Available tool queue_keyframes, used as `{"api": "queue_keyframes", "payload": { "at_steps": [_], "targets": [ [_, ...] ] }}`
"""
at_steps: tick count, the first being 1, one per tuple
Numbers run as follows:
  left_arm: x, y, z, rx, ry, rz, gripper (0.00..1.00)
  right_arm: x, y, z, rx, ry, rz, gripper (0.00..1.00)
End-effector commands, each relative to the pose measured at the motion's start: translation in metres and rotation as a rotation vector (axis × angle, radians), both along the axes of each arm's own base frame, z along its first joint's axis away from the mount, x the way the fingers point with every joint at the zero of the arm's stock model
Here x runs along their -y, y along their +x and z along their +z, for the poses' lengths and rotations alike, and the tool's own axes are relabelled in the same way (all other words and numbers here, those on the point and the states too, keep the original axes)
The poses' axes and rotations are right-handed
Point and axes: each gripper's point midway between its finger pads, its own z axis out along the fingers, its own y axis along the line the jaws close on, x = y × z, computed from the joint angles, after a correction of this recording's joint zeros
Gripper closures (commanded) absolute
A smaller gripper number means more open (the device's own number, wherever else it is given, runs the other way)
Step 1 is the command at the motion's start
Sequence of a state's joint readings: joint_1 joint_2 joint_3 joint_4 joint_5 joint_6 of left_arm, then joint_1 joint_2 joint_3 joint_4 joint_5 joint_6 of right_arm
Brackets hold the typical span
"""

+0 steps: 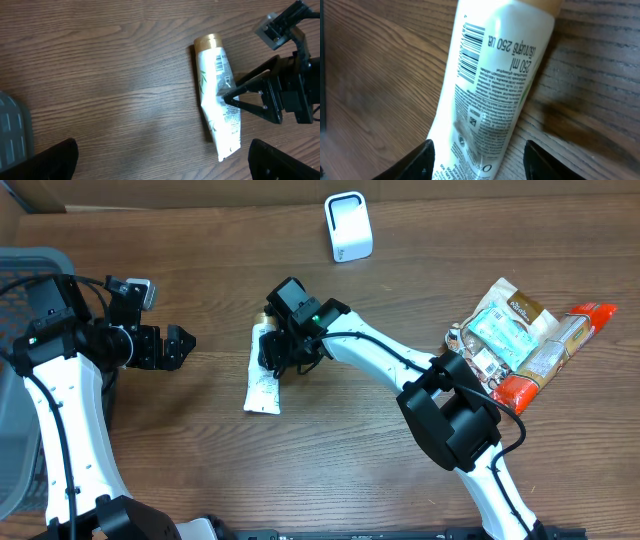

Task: Scan the item barcode
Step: 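Move the right gripper to the white lotion tube and grasp it, then lift and reorient the lotion tube with the right gripper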

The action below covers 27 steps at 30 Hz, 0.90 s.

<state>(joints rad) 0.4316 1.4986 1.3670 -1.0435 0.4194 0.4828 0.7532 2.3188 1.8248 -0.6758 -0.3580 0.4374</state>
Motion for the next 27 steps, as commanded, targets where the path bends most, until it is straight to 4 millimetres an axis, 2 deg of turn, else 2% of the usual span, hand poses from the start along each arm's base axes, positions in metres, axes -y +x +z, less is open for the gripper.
{"api": "queue_keyframes", "payload": {
  "at_steps": [1, 5, 7, 11, 15, 19, 22, 23, 24, 27],
  "targets": [
    [0.005, 0.002, 0.0, 0.007, -0.005, -0.029, 0.01, 0.003, -0.002, -0.01, -0.012, -0.008, -0.02, 0.48],
    [0.005, 0.002, 0.0, 0.007, -0.005, -0.029, 0.0, 0.006, -0.007, -0.019, -0.042, -0.015, -0.048, 0.63],
    [0.005, 0.002, 0.0, 0.007, -0.005, -0.029, 0.0, 0.006, -0.011, -0.022, -0.05, -0.021, -0.045, 0.76],
    [0.005, 0.002, 0.0, 0.007, -0.005, -0.029, 0.0, 0.005, -0.013, -0.022, -0.049, -0.02, -0.042, 0.96],
    [0.005, 0.002, 0.0, 0.007, -0.005, -0.029, 0.0, 0.009, -0.006, -0.015, -0.04, -0.017, -0.047, 0.96],
    [0.005, 0.002, 0.0, 0.008, -0.005, -0.029, 0.0, 0.023, 0.005, 0.014, 0.022, -0.041, -0.016, 0.96],
    [0.005, 0.002, 0.0, 0.008, -0.005, -0.03, 0.0, 0.048, 0.015, 0.034, 0.112, -0.161, -0.036, 0.96],
    [0.005, 0.002, 0.0, 0.007, -0.005, -0.029, 0.0, 0.071, 0.021, 0.047, 0.175, -0.272, -0.06, 0.96],
    [0.005, 0.002, 0.0, 0.008, -0.005, -0.029, 0.0, 0.083, 0.022, 0.052, 0.197, -0.33, -0.078, 0.96],
    [0.005, 0.002, 0.0, 0.008, -0.005, -0.029, 0.0, 0.105, 0.019, 0.057, 0.222, -0.446, -0.073, 0.96]
  ]
}}
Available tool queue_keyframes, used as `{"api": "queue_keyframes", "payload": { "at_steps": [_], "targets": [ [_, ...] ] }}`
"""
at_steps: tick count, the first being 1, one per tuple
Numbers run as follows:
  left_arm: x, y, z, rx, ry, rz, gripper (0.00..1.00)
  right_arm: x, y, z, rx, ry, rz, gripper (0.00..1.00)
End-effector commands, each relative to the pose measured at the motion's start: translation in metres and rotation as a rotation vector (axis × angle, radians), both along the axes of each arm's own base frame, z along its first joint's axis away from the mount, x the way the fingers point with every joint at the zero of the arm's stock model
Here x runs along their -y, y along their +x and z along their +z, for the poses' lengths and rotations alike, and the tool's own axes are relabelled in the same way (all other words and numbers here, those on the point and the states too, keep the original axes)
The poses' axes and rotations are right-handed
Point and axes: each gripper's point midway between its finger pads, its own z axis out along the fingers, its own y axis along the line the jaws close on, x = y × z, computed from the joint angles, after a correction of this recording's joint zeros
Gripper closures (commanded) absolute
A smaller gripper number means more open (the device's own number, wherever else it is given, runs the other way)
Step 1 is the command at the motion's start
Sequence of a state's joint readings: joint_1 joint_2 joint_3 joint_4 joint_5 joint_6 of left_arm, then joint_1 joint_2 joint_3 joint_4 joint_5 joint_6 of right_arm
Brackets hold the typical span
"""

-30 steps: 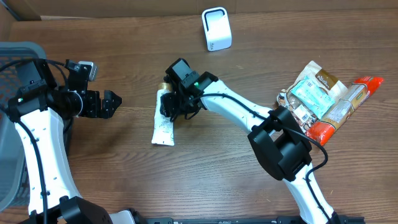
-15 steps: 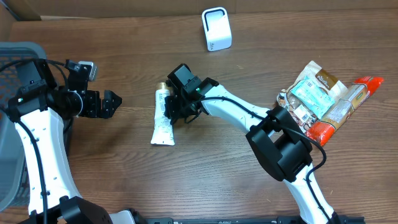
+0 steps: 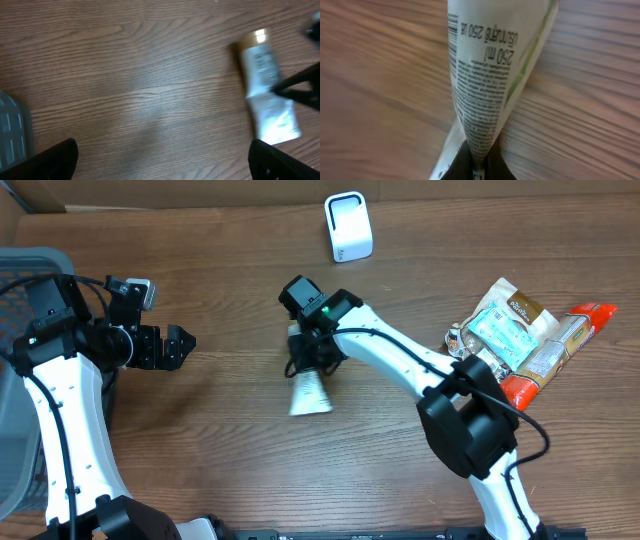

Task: Scan the item barcode
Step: 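Lift and reorient the lotion tube with the right gripper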

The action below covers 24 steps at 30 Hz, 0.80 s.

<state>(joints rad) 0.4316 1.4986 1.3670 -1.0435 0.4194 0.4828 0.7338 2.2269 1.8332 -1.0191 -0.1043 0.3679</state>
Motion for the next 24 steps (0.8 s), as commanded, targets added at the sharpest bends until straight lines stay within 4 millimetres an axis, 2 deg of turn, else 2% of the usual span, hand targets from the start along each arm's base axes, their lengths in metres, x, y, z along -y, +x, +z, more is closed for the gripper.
{"api": "queue_keyframes", "payload": {
  "at_steps": [1, 5, 10, 15, 17, 20, 24],
  "targets": [
    [0.005, 0.002, 0.0, 0.008, -0.005, -0.029, 0.0, 0.028, 0.027, 0.044, 0.196, -0.129, 0.007, 0.96],
    [0.005, 0.002, 0.0, 0.008, -0.005, -0.029, 0.0, 0.032, 0.018, 0.031, 0.165, -0.152, 0.014, 0.96],
    [0.005, 0.002, 0.0, 0.007, -0.005, -0.03, 0.0, 0.018, 0.007, 0.015, 0.15, -0.115, 0.047, 0.96],
    [0.005, 0.002, 0.0, 0.007, -0.005, -0.029, 0.0, 0.009, -0.002, 0.002, 0.154, -0.106, 0.071, 0.56],
    [0.005, 0.002, 0.0, 0.008, -0.005, -0.029, 0.0, 0.009, -0.002, 0.001, 0.154, -0.106, 0.072, 0.44],
    [0.005, 0.002, 0.0, 0.008, -0.005, -0.029, 0.0, 0.01, 0.002, 0.003, 0.147, -0.083, 0.06, 0.34],
    [0.005, 0.002, 0.0, 0.007, -0.005, -0.029, 0.0, 0.014, 0.009, 0.007, 0.074, 0.015, 0.029, 0.27]
  ]
}}
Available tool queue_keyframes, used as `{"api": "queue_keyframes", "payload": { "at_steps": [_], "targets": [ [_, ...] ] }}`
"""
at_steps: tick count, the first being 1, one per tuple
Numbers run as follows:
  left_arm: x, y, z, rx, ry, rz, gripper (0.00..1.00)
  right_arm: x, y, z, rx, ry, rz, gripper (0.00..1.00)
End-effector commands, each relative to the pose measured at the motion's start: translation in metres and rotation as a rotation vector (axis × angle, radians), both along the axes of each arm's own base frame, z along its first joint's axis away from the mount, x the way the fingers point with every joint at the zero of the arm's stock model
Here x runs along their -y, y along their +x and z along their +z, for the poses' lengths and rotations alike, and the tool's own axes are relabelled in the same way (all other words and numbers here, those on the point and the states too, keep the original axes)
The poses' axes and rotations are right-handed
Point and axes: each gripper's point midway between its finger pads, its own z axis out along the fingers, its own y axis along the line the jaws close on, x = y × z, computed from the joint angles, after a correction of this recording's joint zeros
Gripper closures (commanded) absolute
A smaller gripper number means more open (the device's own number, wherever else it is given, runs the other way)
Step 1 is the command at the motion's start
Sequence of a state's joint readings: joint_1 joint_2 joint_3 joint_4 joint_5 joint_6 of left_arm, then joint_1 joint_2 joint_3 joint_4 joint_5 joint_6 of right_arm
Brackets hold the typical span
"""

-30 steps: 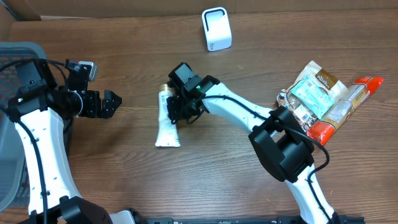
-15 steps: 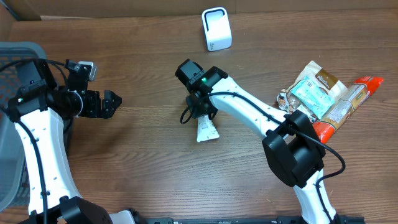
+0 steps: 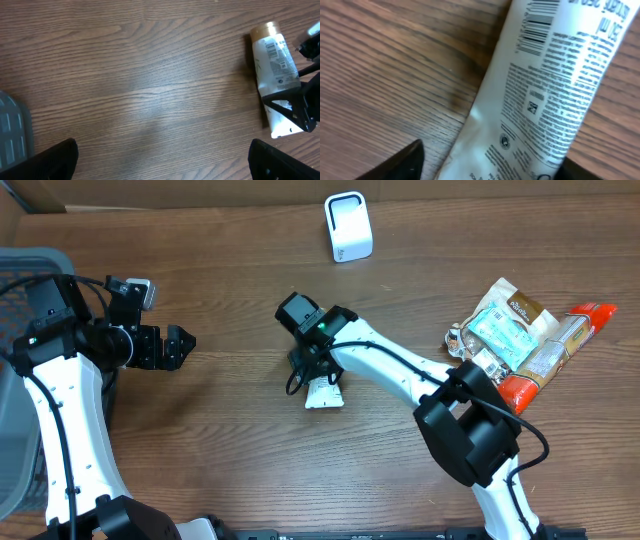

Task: Scan the item barcode
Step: 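Lift and reorient the lotion tube with the right gripper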

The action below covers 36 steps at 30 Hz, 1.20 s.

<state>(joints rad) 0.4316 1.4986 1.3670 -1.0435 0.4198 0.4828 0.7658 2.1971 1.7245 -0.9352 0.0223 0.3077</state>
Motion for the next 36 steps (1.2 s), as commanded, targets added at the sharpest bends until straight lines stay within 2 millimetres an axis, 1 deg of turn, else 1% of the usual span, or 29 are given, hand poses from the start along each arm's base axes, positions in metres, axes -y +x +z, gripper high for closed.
{"api": "queue_keyframes", "payload": {
  "at_steps": [1, 3, 5, 8, 12, 15, 18, 20, 21, 22, 25, 29, 32, 34, 35, 36],
  "targets": [
    [0.005, 0.002, 0.0, 0.007, -0.004, -0.029, 0.0, 0.005, 0.013, 0.025, -0.042, 0.128, -0.039, 0.26],
    [0.005, 0.002, 0.0, 0.007, -0.004, -0.029, 0.0, 0.014, 0.021, 0.032, -0.079, 0.178, -0.067, 0.23],
    [0.005, 0.002, 0.0, 0.007, -0.004, -0.029, 0.0, 0.024, 0.029, 0.043, -0.117, 0.251, -0.059, 0.2],
    [0.005, 0.002, 0.0, 0.007, -0.004, -0.029, 0.0, 0.042, 0.038, 0.051, -0.181, 0.349, -0.069, 0.16],
    [0.005, 0.002, 0.0, 0.007, -0.004, -0.029, 0.0, 0.063, 0.042, 0.054, -0.255, 0.439, -0.094, 0.15],
    [0.005, 0.002, 0.0, 0.007, -0.004, -0.029, 0.0, 0.072, 0.036, 0.048, -0.308, 0.486, -0.104, 0.14],
    [0.005, 0.002, 0.0, 0.007, -0.004, -0.029, 0.0, 0.073, 0.022, 0.034, -0.353, 0.492, -0.093, 0.14],
    [0.005, 0.002, 0.0, 0.007, -0.004, -0.03, 0.0, 0.069, 0.012, 0.024, -0.38, 0.498, -0.084, 0.14],
    [0.005, 0.002, 0.0, 0.008, -0.005, -0.029, 0.0, 0.064, 0.001, 0.013, -0.404, 0.51, -0.079, 0.14],
    [0.005, 0.002, 0.0, 0.007, -0.004, -0.029, 0.0, 0.062, -0.004, 0.009, -0.418, 0.517, -0.08, 0.13],
    [0.005, 0.002, 0.0, 0.007, -0.004, -0.029, 0.0, 0.057, -0.019, -0.009, -0.457, 0.508, -0.119, 0.13],
    [0.005, 0.002, 0.0, 0.007, -0.004, -0.029, 0.0, 0.051, -0.033, -0.024, -0.485, 0.499, -0.151, 0.14],
    [0.005, 0.002, 0.0, 0.007, -0.004, -0.029, 0.0, 0.047, -0.036, -0.029, -0.488, 0.5, -0.172, 0.15],
    [0.005, 0.002, 0.0, 0.007, -0.004, -0.029, 0.0, 0.046, -0.035, -0.029, -0.48, 0.505, -0.171, 0.21],
    [0.005, 0.002, 0.0, 0.007, -0.004, -0.029, 0.01, 0.045, -0.034, -0.029, -0.477, 0.508, -0.172, 0.27],
    [0.005, 0.002, 0.0, 0.007, -0.004, -0.029, 0.01, 0.045, -0.033, -0.029, -0.477, 0.509, -0.179, 0.34]
  ]
}}
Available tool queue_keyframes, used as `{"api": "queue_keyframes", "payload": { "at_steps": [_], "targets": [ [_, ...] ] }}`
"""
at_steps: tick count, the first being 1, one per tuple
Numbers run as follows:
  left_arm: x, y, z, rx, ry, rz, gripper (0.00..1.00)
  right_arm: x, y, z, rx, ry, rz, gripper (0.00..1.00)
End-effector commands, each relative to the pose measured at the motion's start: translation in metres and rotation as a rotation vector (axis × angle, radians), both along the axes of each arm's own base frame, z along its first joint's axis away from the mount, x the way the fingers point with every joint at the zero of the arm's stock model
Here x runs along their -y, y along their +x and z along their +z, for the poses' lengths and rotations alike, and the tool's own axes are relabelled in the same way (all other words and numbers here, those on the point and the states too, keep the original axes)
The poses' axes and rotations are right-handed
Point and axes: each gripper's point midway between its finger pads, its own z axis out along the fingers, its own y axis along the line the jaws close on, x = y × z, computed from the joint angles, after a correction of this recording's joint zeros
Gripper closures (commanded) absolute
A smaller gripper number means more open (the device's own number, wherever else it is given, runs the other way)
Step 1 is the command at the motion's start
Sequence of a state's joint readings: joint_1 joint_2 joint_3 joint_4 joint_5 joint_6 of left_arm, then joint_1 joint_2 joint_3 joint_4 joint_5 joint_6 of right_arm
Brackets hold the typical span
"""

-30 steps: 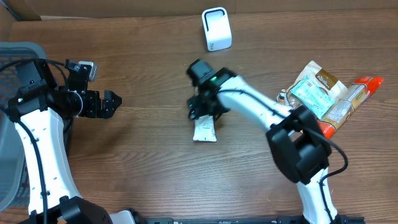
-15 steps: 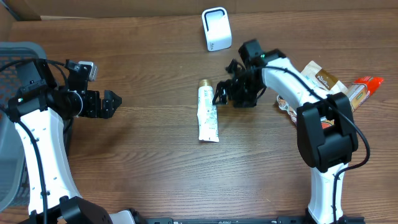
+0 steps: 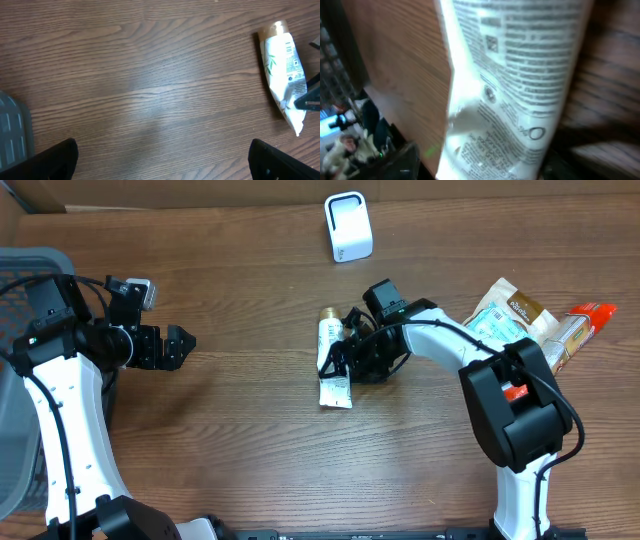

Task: Scan the item barcode
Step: 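Lift and reorient the lotion tube with the right gripper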

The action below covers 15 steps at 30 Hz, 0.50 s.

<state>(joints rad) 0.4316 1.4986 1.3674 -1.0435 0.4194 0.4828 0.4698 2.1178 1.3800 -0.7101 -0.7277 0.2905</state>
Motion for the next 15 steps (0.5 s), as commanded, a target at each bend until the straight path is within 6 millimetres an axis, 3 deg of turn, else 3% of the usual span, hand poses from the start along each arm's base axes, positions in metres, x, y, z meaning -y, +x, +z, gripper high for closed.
{"api": "queue_keyframes", "payload": {
  "at_steps": [1, 6, 10, 15],
  "targets": [
    [0.0048, 0.002, -0.0003, 0.008, -0.005, -0.029, 0.0, 0.0084, -0.0076, -0.0213, -0.045, -0.076, -0.036, 0.42],
    [0.0048, 0.0019, -0.0003, 0.007, -0.005, -0.029, 0.0, 0.0062, -0.0046, -0.0207, -0.036, -0.068, -0.044, 0.76],
    [0.0048, 0.0019, -0.0003, 0.007, -0.005, -0.029, 0.01, 0.0057, -0.0036, -0.0205, -0.031, -0.065, -0.044, 0.94],
    [0.0048, 0.002, -0.0003, 0.008, -0.005, -0.029, 0.0, 0.0028, 0.0012, -0.0134, -0.022, -0.028, -0.041, 0.96]
  ]
}}
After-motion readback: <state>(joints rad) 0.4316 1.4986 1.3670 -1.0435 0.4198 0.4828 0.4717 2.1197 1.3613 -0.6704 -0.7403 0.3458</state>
